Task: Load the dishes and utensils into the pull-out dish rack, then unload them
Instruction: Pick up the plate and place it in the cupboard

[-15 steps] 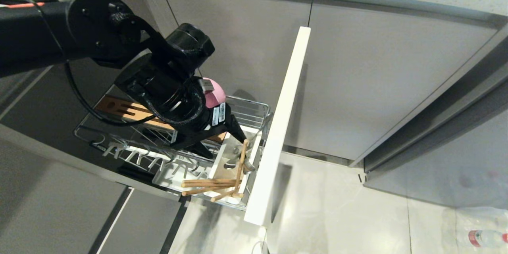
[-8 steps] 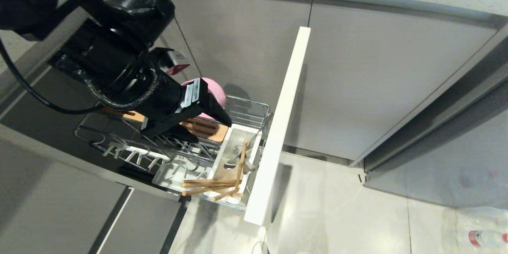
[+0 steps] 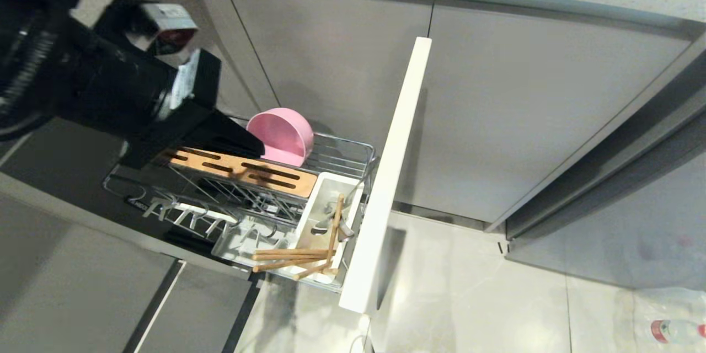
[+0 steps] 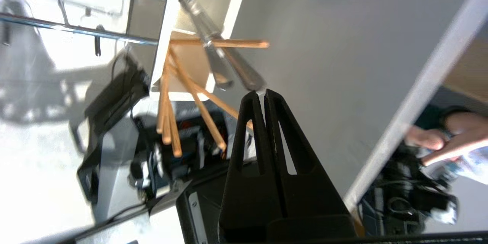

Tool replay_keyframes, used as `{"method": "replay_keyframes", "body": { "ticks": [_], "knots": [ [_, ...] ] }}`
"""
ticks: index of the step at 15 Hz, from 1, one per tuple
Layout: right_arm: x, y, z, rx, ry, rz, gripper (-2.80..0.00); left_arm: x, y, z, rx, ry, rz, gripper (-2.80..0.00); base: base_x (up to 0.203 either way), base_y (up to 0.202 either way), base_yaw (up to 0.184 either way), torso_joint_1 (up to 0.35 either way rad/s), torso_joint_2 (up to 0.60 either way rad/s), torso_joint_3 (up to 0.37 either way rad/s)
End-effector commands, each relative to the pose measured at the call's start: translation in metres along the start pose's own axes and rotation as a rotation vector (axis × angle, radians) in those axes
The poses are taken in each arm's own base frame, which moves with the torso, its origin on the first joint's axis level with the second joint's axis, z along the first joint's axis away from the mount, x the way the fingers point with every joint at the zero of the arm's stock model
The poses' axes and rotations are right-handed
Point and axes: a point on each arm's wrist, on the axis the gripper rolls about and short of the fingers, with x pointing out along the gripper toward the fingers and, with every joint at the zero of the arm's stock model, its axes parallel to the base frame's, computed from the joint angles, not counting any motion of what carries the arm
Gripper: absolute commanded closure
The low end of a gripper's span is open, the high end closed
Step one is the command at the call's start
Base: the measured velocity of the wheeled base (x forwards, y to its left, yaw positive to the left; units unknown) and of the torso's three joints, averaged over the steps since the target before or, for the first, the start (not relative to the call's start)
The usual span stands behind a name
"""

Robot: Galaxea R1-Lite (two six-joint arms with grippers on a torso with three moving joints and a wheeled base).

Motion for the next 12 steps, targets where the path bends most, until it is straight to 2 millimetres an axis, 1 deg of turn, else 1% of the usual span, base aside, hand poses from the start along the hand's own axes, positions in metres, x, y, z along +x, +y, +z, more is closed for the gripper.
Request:
{"method": "replay_keyframes", "body": {
  "ticks": [1,3,4,6,9,12],
  "knots": [
    [0.000,0.000,-0.001,0.000,0.003,0.000,0.00,-0.036,0.000,-0.011,0.012,-0.071,-0.049,0.00,0.000,0.000,0.000,0.000,0.00,0.000],
    [0.000,0.000,0.000,0.000,0.002,0.000,0.00,-0.068,0.001,-0.019,0.033,-0.173,-0.093,0.00,0.000,0.000,0.000,0.000,0.00,0.000],
    [0.000,0.000,0.000,0.000,0.002,0.000,0.00,-0.081,0.003,-0.023,0.049,-0.215,-0.102,0.00,0.000,0.000,0.000,0.000,0.00,0.000],
    [0.000,0.000,0.000,0.000,0.002,0.000,0.00,-0.110,0.011,-0.031,0.078,-0.322,-0.104,0.00,0.000,0.000,0.000,0.000,0.00,0.000],
    [0.000,0.000,0.000,0.000,0.002,0.000,0.00,-0.137,0.020,-0.035,0.067,-0.487,-0.053,0.00,0.000,0.000,0.000,0.000,0.00,0.000],
    [0.000,0.000,0.000,0.000,0.002,0.000,0.00,-0.158,0.029,-0.042,0.088,-0.626,0.073,0.00,0.000,0.000,0.000,0.000,0.00,0.000]
  ]
}}
